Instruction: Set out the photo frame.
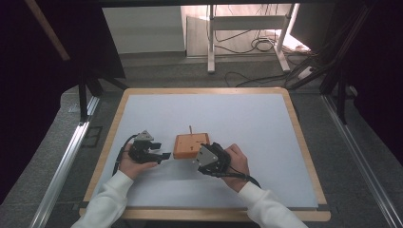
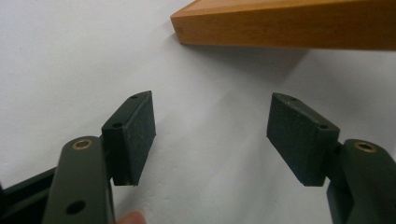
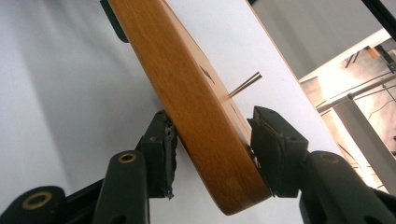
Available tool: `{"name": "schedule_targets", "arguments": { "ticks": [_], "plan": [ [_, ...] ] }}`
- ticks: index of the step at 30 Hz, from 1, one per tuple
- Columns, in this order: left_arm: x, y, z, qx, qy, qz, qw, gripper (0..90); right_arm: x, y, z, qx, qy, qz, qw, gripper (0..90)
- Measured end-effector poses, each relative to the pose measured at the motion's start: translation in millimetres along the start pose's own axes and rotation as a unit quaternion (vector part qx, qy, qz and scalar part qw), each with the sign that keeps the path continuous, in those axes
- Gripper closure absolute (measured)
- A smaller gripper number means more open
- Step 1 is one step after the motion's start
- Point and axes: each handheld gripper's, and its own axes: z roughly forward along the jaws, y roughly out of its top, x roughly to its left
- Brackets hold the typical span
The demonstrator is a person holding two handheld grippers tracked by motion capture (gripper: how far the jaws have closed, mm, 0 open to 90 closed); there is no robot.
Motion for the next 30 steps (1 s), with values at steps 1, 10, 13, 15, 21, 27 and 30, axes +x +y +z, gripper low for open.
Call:
{"name": "schedule_targets", "arguments": {
  "ticks": [1,10,13,15,21,27,30],
  "plan": [
    [-0.2,-0.1,0.0,0.0,0.0,-0.001,1.0,32.1,-1.5,1.2,0.3,0.0,0.002,-0.001,1.0,53.0],
    [0.9,-0.5,0.1,0.0,-0.001,0.0,1.0,32.0,-15.8,10.1,2.8,0.002,0.026,-0.004,0.9996,55.3],
    [0.8,-0.5,0.0,0.0,-0.001,0.0,1.0,31.9,-19.4,12.4,3.8,0.002,0.032,-0.007,0.9995,56.0],
    [0.6,-0.5,0.0,0.0,-0.002,0.0,1.0,31.9,-21.7,13.9,4.0,0.005,0.036,-0.008,0.9993,56.2],
    [-0.3,0.3,0.5,0.0,-0.003,0.001,1.0,31.9,-28.2,17.5,5.8,0.005,0.047,-0.009,0.9988,57.8],
    [0.1,0.2,0.0,0.001,-0.003,0.003,1.0,31.8,-30.9,23.6,7.7,0.01,0.052,-0.023,0.9984,60.6],
    [0.4,0.0,-0.5,-0.001,-0.003,0.002,1.0,31.8,-31.5,26.6,9.2,0.01,0.053,-0.03,0.9981,61.9]
  ]
}}
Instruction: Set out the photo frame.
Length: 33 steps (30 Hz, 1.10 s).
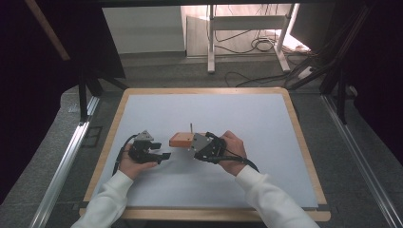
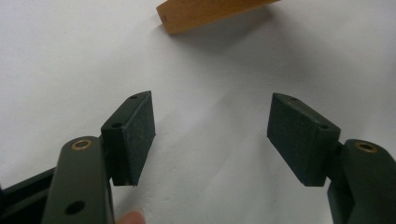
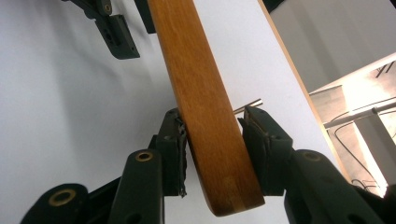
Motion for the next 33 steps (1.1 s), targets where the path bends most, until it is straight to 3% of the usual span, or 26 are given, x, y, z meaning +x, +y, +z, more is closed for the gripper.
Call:
{"name": "schedule_targets", "arguments": {
  "ticks": [10,24,33],
  "plan": [
    [-0.7,0.0,-0.5,-0.002,-0.001,0.0,1.0,31.8,-6.1,10.9,1.4,0.002,0.004,-0.038,0.9992,67.1],
    [-0.4,0.4,-1.9,-0.006,0.0,-0.004,1.0,31.9,-12.2,16.5,-14.4,-0.022,0.028,-0.012,0.9993,69.6],
    [0.2,0.4,-2.8,-0.007,0.0,-0.005,1.0,32.0,-9.3,24.3,-29.7,-0.044,0.05,-0.01,0.9977,69.5]
  ]
}}
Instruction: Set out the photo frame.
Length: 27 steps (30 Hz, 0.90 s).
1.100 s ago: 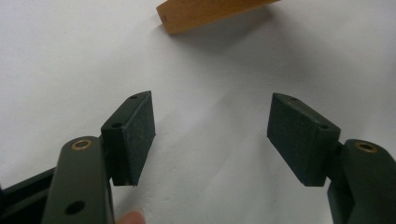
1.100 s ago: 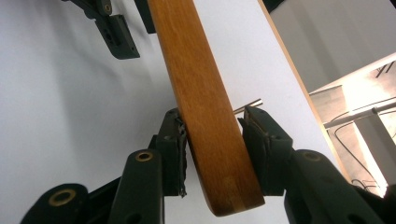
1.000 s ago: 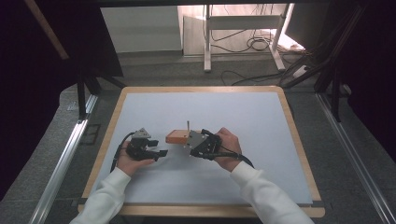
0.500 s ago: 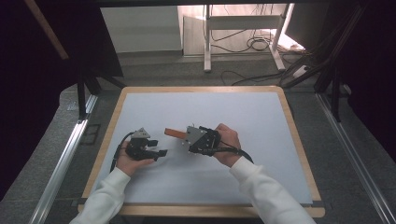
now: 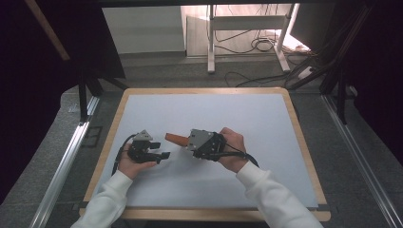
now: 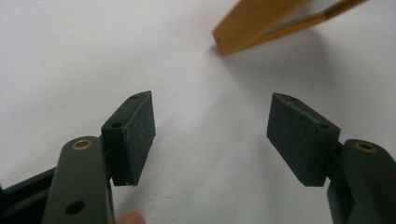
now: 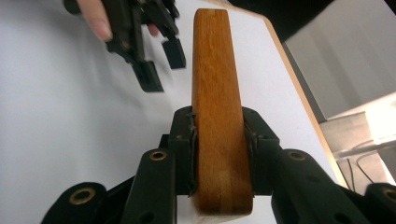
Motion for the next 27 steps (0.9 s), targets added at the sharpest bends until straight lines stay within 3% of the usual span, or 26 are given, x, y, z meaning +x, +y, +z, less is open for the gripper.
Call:
{"name": "schedule_targets", "arguments": {
  "ticks": [4,8,12,21,27],
  "plan": [
    [0.1,0.1,-0.2,0.003,0.0,0.003,1.0,31.9,4.5,1.9,-11.2,-0.018,0.016,0.0,0.9997,69.4],
    [-0.6,0.1,0.4,0.003,0.0,0.003,1.0,31.9,5.2,-3.5,-16.7,-0.028,0.041,0.018,0.9986,69.3],
    [-0.2,0.0,1.5,0.005,0.001,0.003,1.0,31.9,-1.4,-12.0,-16.5,-0.034,0.05,0.04,0.9973,69.1],
    [-0.6,-0.2,2.0,0.003,0.001,0.002,1.0,31.9,-24.7,-24.8,-9.9,-0.039,0.031,0.079,0.9956,67.8],
    [-0.3,0.0,1.4,0.003,0.0,0.004,1.0,31.9,-37.4,-29.3,-5.0,-0.037,0.035,0.1,0.9936,66.0]
  ]
}}
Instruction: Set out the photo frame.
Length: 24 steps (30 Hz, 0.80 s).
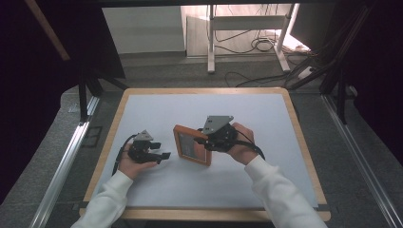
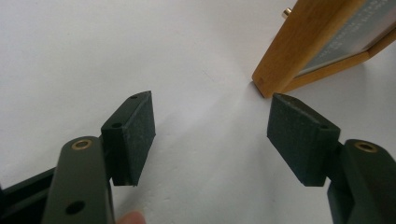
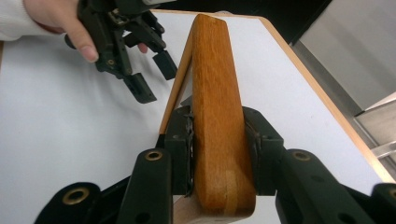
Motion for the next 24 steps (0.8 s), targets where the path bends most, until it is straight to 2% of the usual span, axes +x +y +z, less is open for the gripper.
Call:
{"name": "schedule_targets", "arguments": {
  "ticks": [15,24],
  "plan": [
    [-0.2,-0.2,0.4,0.002,-0.001,0.002,1.0,31.7,-30.8,-9.1,14.0,0.021,-0.025,0.054,0.998,54.7],
    [-0.4,-0.3,0.6,0.001,-0.001,0.003,1.0,31.6,-39.9,-15.1,22.9,0.031,-0.047,0.078,0.9953,47.6]
  ]
}}
